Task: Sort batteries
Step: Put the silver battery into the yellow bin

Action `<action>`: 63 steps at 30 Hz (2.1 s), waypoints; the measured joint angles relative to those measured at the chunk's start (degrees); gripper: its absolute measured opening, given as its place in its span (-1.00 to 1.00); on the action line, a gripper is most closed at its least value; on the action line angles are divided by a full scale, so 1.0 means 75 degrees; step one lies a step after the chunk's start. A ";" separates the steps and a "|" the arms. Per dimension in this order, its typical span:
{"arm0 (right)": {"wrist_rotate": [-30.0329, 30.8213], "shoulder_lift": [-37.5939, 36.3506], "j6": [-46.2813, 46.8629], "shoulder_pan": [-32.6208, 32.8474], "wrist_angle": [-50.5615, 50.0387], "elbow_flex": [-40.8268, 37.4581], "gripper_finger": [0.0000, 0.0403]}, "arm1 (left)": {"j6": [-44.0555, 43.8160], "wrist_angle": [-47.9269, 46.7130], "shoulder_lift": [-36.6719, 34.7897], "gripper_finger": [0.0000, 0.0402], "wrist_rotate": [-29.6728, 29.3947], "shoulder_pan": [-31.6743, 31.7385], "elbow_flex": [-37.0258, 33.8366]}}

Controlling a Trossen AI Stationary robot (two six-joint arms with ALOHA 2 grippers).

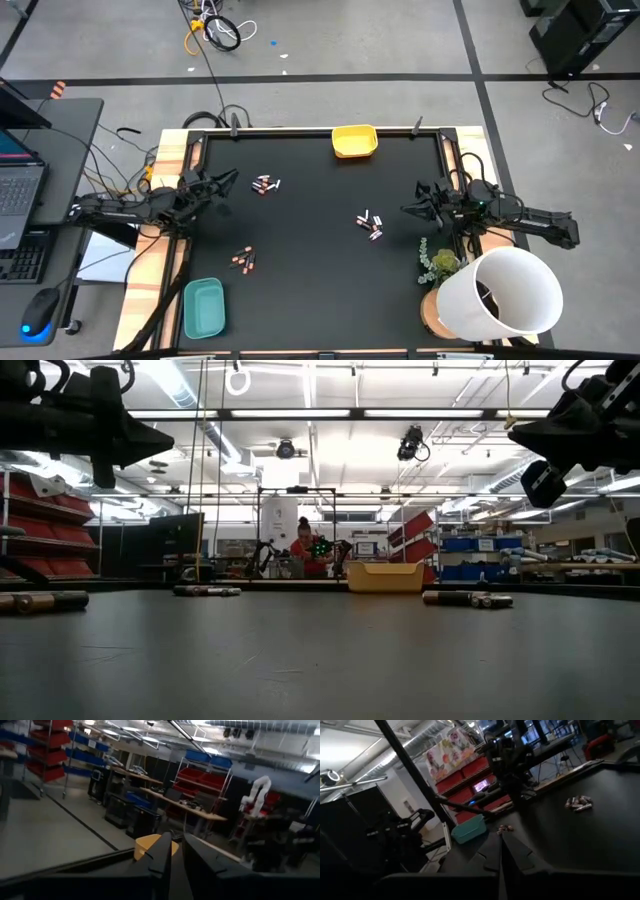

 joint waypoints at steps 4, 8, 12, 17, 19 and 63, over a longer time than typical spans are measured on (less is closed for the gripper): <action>0.0296 0.0000 -0.0094 0.0000 0.0638 0.0000 -0.98 | 0.0140 0.0004 0.0000 -0.70 -0.0012 0.0000 -0.0001; 0.1015 -0.0003 0.0264 0.0000 0.1522 -0.0001 -0.98 | -0.0124 -0.0009 0.0000 -0.70 -0.0063 0.0000 -0.0001; 0.1122 -0.0002 0.0566 0.0000 0.1796 0.0000 -0.98 | -0.0253 -0.0204 0.0000 -0.70 0.0236 0.0000 -0.0001; 0.1088 -0.0001 0.0453 0.0000 0.1779 -0.0001 -0.98 | -0.0266 -0.0268 0.0003 -0.70 0.0166 0.0000 -0.0004; 0.1156 -0.0002 0.0231 0.0000 0.1788 0.0000 -0.98 | -0.0354 -0.0274 0.0003 -0.70 0.0166 0.0000 -0.0004; 0.4363 0.8824 -0.3460 0.1740 -0.0056 0.5090 -0.74 | 0.1962 -0.0305 0.0008 -0.70 0.0485 0.0040 0.0036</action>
